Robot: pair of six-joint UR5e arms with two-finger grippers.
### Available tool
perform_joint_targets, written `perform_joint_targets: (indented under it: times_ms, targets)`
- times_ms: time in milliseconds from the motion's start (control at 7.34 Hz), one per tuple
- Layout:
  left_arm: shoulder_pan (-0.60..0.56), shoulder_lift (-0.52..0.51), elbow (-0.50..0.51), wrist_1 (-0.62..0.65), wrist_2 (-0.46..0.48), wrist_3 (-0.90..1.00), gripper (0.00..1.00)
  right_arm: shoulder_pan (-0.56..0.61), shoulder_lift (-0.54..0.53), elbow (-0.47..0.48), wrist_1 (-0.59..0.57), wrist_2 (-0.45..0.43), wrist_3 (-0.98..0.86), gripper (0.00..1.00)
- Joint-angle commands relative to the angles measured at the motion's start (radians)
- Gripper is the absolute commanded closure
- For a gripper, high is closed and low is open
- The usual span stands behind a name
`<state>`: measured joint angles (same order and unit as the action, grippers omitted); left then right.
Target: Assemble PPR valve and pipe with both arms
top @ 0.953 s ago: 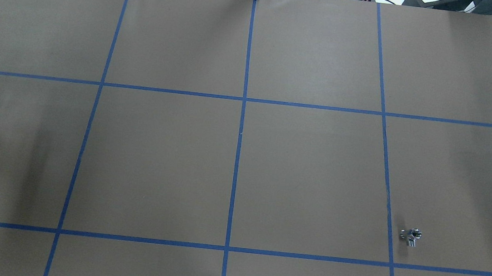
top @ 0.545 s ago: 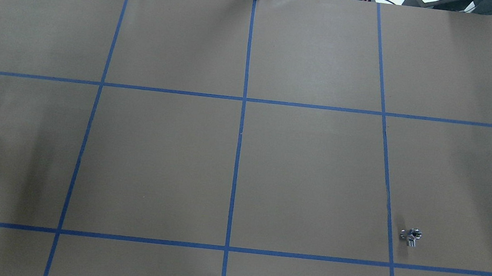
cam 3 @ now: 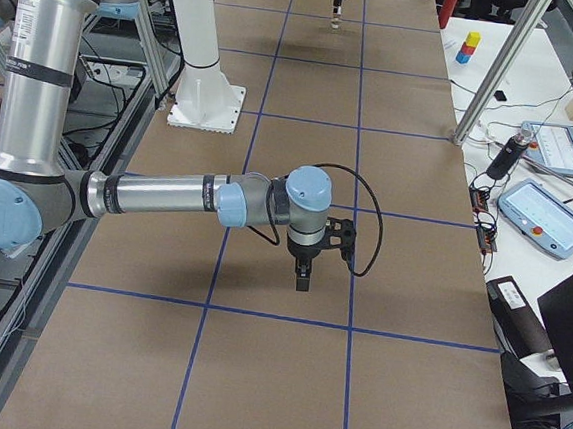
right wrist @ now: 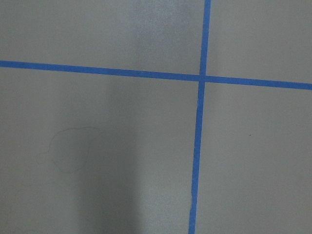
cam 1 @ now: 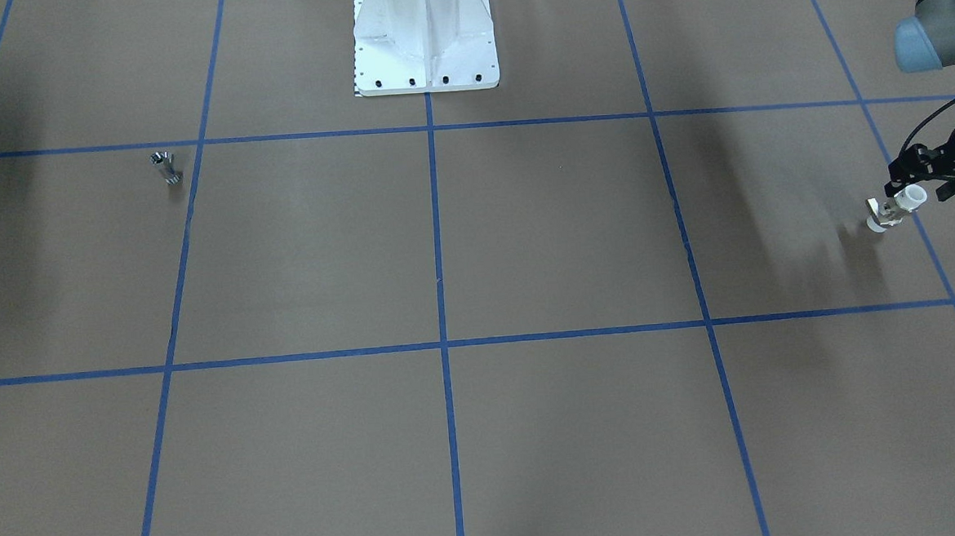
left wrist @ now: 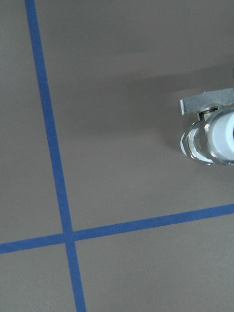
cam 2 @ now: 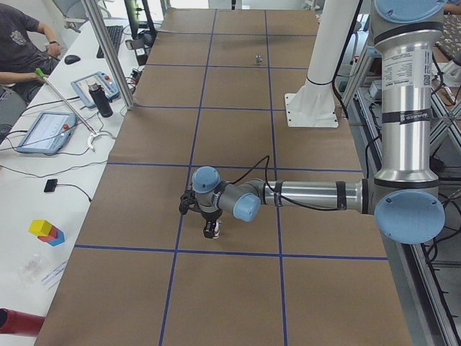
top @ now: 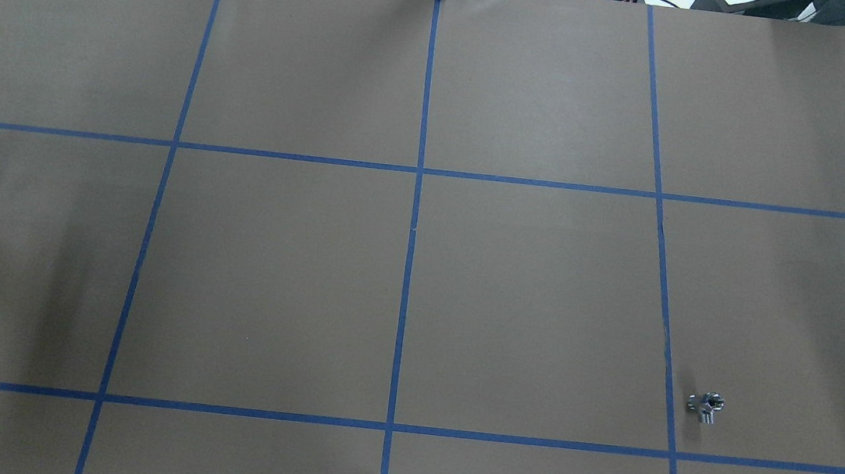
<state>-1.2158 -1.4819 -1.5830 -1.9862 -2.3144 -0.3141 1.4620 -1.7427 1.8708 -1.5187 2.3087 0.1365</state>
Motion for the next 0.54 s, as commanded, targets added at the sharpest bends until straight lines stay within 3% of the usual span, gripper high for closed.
perform_joint_targets:
  times_ms: [0,272,409]
  targets:
    - [0.004,0.000,0.000,0.001,0.001,-0.008,0.37,0.000,0.000,-0.001,-0.001,0.000,0.000,0.01]
    - [0.004,-0.001,-0.002,0.003,0.004,-0.008,1.00,0.000,0.000,-0.001,-0.001,0.000,0.000,0.01]
    - [0.004,-0.008,-0.002,0.007,0.006,-0.008,1.00,0.000,0.000,-0.001,-0.001,0.000,0.000,0.01]
